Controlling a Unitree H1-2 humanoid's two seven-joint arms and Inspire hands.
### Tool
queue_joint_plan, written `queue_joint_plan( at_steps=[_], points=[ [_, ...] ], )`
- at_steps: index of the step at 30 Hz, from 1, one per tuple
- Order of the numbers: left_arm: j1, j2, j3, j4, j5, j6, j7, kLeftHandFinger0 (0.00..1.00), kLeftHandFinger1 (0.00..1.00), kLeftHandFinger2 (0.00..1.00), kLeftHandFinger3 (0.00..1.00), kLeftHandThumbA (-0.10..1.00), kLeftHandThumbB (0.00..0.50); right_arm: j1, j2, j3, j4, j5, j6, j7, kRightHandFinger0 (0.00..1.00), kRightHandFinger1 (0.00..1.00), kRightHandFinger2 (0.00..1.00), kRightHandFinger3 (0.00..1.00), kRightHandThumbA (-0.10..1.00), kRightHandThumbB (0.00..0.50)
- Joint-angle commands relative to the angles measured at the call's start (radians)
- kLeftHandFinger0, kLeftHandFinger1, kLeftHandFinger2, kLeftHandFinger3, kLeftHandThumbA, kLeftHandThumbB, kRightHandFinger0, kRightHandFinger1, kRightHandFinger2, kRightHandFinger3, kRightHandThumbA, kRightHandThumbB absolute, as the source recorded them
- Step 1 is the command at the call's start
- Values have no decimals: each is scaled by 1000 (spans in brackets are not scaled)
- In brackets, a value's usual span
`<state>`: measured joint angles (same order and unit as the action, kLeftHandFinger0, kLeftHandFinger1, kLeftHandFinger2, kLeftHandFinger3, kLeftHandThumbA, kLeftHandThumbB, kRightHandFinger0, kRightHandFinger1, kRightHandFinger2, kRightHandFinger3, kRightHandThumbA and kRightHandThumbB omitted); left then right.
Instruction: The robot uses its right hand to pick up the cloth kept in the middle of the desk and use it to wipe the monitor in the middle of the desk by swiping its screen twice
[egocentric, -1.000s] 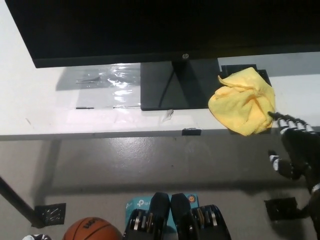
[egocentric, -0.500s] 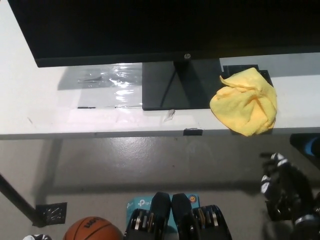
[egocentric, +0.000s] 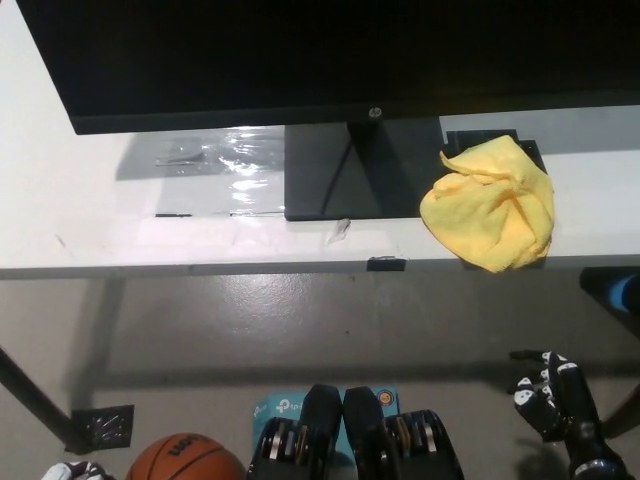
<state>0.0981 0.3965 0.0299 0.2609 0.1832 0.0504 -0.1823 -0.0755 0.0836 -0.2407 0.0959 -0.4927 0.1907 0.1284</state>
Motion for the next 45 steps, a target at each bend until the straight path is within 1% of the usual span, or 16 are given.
queue_joint_plan(
  at_steps=[1,2,3,5,8,10,11,13,15,17,19,22,25,27,31,45],
  points=[
    [-19,24,26,-21,-11,-20,28,745,708,39,0,726,500,-41,-6,4,22,143,-193,-93,68,191,352,665,-2,121],
    [-18,22,26,-21,-13,-22,27,748,705,26,0,716,500,-38,-17,17,32,140,-217,-93,61,190,349,662,-24,118],
    [-17,23,24,-14,-12,-33,27,753,708,29,0,719,500,-37,-27,27,41,131,-230,-99,46,178,330,654,-28,129],
    [-16,23,24,-18,-12,-28,26,764,713,36,0,716,500,-37,-36,38,43,131,-225,-99,16,137,295,641,-25,134],
    [-24,25,22,-5,-12,-41,21,749,709,51,0,735,500,-45,-55,49,62,149,-249,-112,0,81,224,636,-59,136],
    [-25,26,22,-4,-12,-38,19,746,712,56,0,736,500,-49,-66,58,76,153,-262,-126,0,61,199,638,-55,135],
    [-25,31,14,-10,3,-36,21,739,713,59,0,760,500,-53,-73,60,84,146,-258,-138,0,53,191,646,-27,136],
    [-29,32,17,-15,-1,-32,18,741,716,62,0,754,500,-57,-80,65,87,142,-250,-155,0,28,172,643,-13,142],
    [-25,24,22,-16,-9,-28,21,738,710,52,0,716,500,-53,-87,72,80,142,-244,-159,0,0,134,638,-16,140],
    [-23,23,23,-15,-12,-32,20,738,709,44,0,715,500,-53,-97,84,83,139,-243,-166,0,0,142,635,-23,137],
    [-18,19,22,-12,-13,-32,20,769,721,49,0,717,500,-45,-114,101,77,155,-222,-135,0,0,137,621,-34,136],
    [-22,21,19,-4,-9,-40,22,760,715,57,0,743,500,-41,-131,125,58,166,-169,-100,19,24,169,626,-34,132],
    [-23,25,23,-14,-15,-36,17,731,700,43,0,754,500,-49,-145,146,69,177,-177,-106,18,25,183,621,-63,144],
    [-20,21,31,-20,-31,-27,10,737,711,52,0,725,500,-46,-147,152,62,186,-161,-108,24,30,192,624,-51,146],
    [-22,22,29,-12,-21,-44,17,729,700,51,0,736,500,-47,-156,165,59,191,-150,-112,40,55,220,637,-43,140],
    [-19,22,34,-27,-18,-22,15,743,705,40,0,722,500,-43,-167,188,61,204,-153,-129,5,23,204,633,-32,135]
  ],
)
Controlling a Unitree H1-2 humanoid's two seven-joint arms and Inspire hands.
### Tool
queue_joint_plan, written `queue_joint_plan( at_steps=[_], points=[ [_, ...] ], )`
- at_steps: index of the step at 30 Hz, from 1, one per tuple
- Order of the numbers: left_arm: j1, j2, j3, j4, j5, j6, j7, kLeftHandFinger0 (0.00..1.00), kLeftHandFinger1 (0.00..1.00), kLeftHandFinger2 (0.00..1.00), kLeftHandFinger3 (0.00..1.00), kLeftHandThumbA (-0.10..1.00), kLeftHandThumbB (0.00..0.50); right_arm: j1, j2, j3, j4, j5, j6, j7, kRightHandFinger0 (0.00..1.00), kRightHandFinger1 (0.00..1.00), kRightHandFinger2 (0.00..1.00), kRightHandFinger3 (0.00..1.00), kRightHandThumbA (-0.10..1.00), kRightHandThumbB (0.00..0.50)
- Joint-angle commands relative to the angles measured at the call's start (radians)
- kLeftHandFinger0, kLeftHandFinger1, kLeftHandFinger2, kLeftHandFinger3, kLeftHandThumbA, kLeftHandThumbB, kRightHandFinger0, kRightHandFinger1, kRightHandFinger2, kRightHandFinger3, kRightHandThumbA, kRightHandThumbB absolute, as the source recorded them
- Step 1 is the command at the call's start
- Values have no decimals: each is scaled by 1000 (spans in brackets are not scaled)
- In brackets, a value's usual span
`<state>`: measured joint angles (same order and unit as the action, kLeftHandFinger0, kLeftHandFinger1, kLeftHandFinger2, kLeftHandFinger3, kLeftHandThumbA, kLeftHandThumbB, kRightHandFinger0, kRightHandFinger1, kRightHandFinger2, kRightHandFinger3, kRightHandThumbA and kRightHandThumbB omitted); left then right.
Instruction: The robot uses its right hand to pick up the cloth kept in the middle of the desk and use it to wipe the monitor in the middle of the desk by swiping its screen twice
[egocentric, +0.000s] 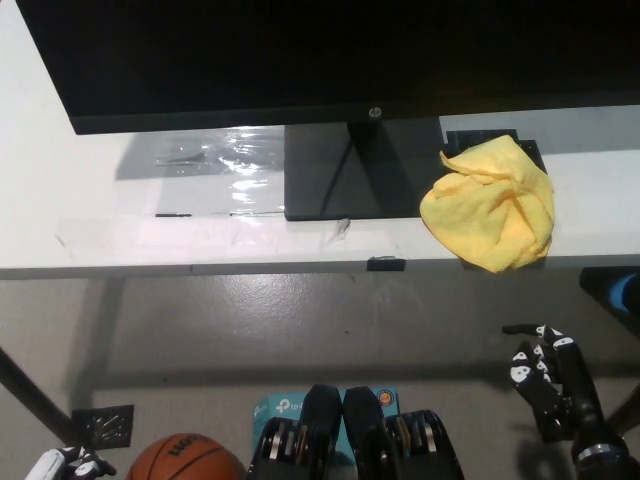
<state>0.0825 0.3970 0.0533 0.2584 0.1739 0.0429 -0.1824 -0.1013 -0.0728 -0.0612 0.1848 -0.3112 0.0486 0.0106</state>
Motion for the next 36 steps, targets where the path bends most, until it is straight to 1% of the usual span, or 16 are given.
queue_joint_plan(
  at_steps=[1,6,9,10,13,15,17,18,19,20,22,25,28,30,33,36],
  points=[
    [5,20,9,-26,-6,-16,17,737,704,41,0,732,500,-9,-12,12,-37,21,0,-8,14,30,207,635,-31,134],
    [9,20,8,-27,-3,-18,17,720,688,29,0,730,500,-6,-19,22,-37,21,5,-10,0,22,202,636,-11,126],
    [7,20,10,-18,-6,-31,18,703,679,20,0,735,500,-6,-30,33,-37,26,14,9,30,80,297,705,17,111],
    [7,21,8,-19,-4,-25,16,708,685,32,0,747,500,-7,-49,57,-33,11,26,34,217,377,591,882,131,144],
    [9,21,8,-24,1,-22,19,714,688,38,0,750,500,-5,-60,77,-36,13,33,44,292,474,655,939,155,148],
    [7,23,5,-17,2,-37,19,707,673,21,0,740,500,-5,-72,92,-30,23,26,55,317,485,691,971,135,150],
    [4,16,11,-15,-8,-18,17,724,685,24,0,712,500,-12,-89,113,-37,18,78,85,355,552,814,1000,232,164],
    [3,18,8,-14,-6,-16,15,733,694,37,0,716,500,-14,-96,121,-37,18,96,96,374,578,845,1000,257,169],
    [2,18,7,-13,-4,-14,15,742,701,42,0,722,500,-16,-103,131,-38,13,111,104,367,557,850,1000,269,177],
    [3,17,7,-15,-3,-18,17,728,694,39,0,721,500,-17,-110,139,-45,14,128,116,389,575,880,1000,264,188],
    [5,17,7,-14,-6,-30,16,729,699,46,0,722,500,-16,-118,150,-51,19,147,129,392,565,875,1000,254,189],
    [4,16,5,-11,-3,-26,17,719,693,42,0,721,500,-15,-127,160,-55,26,165,139,463,635,895,1000,243,186],
    [5,13,6,-14,-8,-16,13,739,707,50,0,711,500,-13,-135,165,-60,34,180,153,487,653,908,1000,249,182],
    [1,18,0,-12,1,-30,15,716,691,42,0,744,500,-17,-138,171,-55,28,179,153,462,621,897,1000,235,176],
    [-5,19,0,-11,-2,-20,11,718,695,29,0,749,500,-19,-144,179,-63,19,195,157,481,645,900,1000,226,168],
    [-3,19,1,-6,-5,-38,13,710,686,32,0,747,500,-20,-155,193,-55,13,170,156,505,656,895,1000,200,146]
  ],
)
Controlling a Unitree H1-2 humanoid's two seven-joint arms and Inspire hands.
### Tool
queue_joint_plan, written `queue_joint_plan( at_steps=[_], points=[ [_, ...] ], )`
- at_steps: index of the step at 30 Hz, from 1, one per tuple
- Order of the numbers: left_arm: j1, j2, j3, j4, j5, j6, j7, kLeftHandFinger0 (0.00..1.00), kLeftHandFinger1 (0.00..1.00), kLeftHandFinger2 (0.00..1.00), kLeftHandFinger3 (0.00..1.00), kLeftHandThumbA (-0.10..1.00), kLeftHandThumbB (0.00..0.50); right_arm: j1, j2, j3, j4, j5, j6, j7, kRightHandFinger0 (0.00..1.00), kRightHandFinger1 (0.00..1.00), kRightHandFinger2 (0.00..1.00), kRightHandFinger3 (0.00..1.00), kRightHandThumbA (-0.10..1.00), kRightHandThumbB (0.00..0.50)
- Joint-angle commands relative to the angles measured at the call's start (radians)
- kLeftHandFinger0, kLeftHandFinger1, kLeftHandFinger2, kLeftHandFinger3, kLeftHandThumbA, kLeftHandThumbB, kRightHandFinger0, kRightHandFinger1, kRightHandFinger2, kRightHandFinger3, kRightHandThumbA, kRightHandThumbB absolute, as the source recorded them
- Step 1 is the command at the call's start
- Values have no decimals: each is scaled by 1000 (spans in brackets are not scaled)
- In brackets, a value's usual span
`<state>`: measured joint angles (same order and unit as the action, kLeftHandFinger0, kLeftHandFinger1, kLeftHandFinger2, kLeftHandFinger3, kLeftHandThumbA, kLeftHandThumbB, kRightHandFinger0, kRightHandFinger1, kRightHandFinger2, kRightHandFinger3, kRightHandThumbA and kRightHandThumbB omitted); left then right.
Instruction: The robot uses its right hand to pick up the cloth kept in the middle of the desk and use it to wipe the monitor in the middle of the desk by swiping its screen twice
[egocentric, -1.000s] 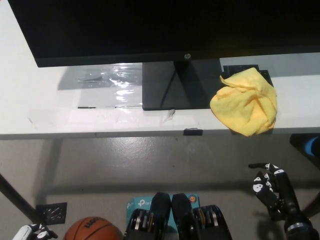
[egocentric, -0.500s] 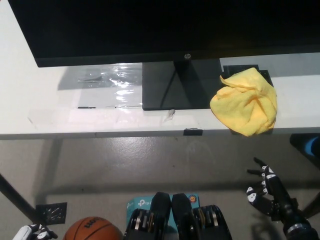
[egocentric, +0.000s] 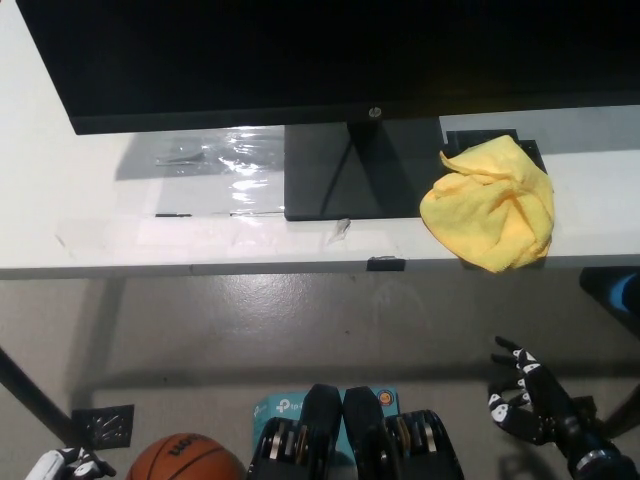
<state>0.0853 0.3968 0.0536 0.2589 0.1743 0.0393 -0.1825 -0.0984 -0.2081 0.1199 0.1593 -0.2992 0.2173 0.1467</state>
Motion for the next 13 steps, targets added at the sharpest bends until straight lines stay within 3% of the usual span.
queue_joint_plan(
  at_steps=[1,10,13],
  points=[
    [-4,17,2,-13,-6,-24,12,720,693,38,2,732,500,-25,-23,18,-29,-5,13,21,585,730,928,1000,236,146],
    [-6,13,1,-1,-14,-25,7,714,689,39,0,707,500,-14,-34,24,-41,9,40,32,675,818,991,1000,225,118],
    [-4,14,-5,-7,-5,-22,8,723,689,39,0,718,500,-9,-34,21,-35,12,32,27,653,819,990,1000,203,123]
  ],
)
